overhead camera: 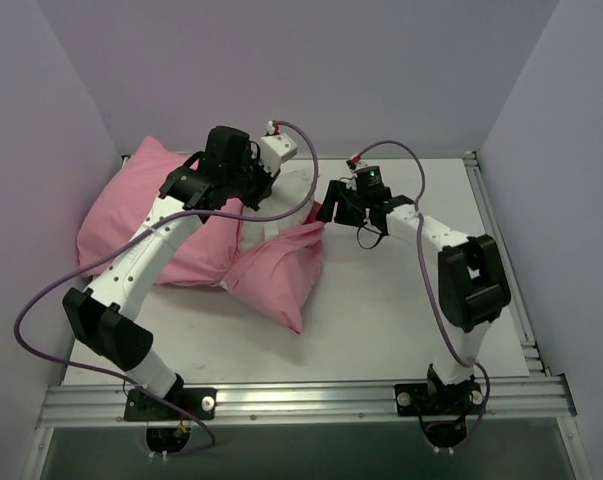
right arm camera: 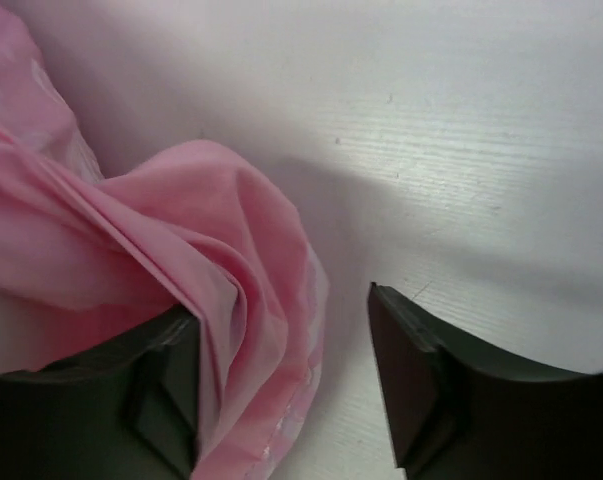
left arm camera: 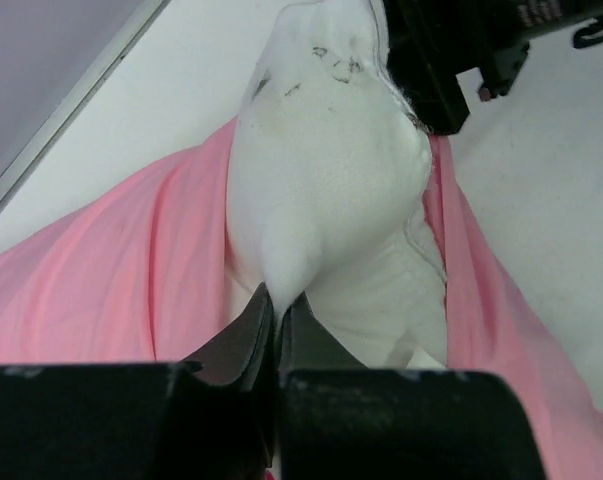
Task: Remove the pillowcase from the pillow
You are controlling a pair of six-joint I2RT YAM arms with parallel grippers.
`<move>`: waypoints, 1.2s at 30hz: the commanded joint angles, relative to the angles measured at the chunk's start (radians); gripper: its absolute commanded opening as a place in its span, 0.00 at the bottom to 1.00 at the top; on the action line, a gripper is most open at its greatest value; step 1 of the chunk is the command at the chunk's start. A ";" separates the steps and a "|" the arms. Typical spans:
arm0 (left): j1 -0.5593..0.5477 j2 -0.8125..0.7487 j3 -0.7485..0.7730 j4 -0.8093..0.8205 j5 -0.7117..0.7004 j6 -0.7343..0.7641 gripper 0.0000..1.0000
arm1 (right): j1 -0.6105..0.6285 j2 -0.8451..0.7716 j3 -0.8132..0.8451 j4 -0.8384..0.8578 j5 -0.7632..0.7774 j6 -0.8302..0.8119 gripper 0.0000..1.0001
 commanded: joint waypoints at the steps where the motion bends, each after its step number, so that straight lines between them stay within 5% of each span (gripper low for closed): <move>1: 0.013 0.078 0.166 0.078 -0.018 -0.108 0.02 | -0.035 -0.242 0.042 -0.049 0.088 -0.051 0.62; 4: 0.008 0.157 0.253 0.084 -0.050 -0.139 0.02 | -0.029 -0.361 0.066 -0.145 0.151 -0.049 0.70; 12: -0.003 0.266 0.387 0.087 -0.073 -0.242 0.02 | 0.125 -0.462 -0.059 -0.093 0.299 0.274 0.70; 28: -0.018 0.302 0.424 0.092 -0.080 -0.275 0.02 | 0.228 -0.231 0.033 0.010 0.263 0.333 0.62; 35: 0.078 0.364 0.568 0.099 -0.236 -0.251 0.02 | 0.233 -0.290 -0.085 -0.042 0.226 0.307 0.00; 36: 0.097 0.376 0.603 0.095 -0.254 -0.248 0.02 | 0.235 -0.302 -0.108 -0.053 0.227 0.286 0.00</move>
